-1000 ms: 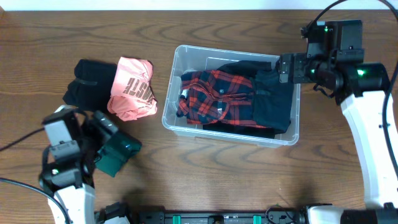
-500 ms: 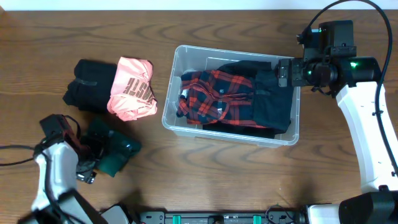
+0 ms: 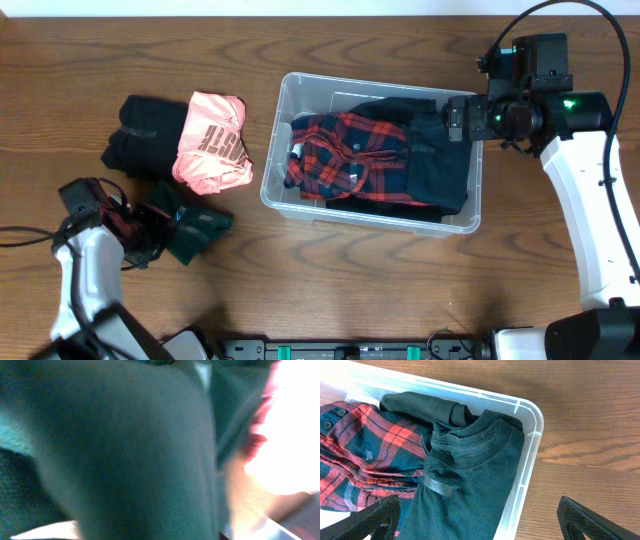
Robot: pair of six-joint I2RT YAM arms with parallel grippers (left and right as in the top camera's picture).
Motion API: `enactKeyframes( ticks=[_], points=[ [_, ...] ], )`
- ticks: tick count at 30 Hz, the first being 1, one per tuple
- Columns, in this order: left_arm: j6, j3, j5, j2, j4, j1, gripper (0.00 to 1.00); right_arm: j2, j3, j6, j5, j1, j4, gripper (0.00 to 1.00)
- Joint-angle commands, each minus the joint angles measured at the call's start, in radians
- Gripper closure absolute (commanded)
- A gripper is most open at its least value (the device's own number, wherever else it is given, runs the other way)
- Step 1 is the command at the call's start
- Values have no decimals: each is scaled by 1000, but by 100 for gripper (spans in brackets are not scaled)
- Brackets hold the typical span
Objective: Pack container
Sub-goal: 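Carry the green garment with the left gripper into the box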
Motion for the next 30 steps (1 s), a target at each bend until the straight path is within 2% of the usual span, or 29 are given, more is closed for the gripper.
enactKeyframes(
  ticks=[1, 2, 5, 8, 14, 17, 22, 30],
  points=[
    [57, 82, 111, -156, -9, 1, 88, 4, -3, -1, 14, -19, 2, 2],
    [59, 104, 129, -211, -17, -2, 94, 2, -3, 23, 38, -29, 3, 2],
    [58, 163, 215, -343, -16, -24, 94, -9, -3, 107, 120, -75, -4, 1],
    [58, 220, 280, -421, -15, -92, 94, -10, -3, 133, 115, -129, -10, 1],
    [59, 254, 384, -444, 83, -383, 94, -10, -3, 132, 91, -186, -27, 1],
    [86, 254, 383, -393, 141, -584, 94, -10, -3, 132, 91, -185, -27, 1],
    [96, 254, 373, -233, 291, -843, 94, -10, -3, 132, 91, -185, -27, 1],
    [90, 255, 373, 60, 568, -1047, 94, -10, -3, 128, 91, -185, -27, 1]
  ],
)
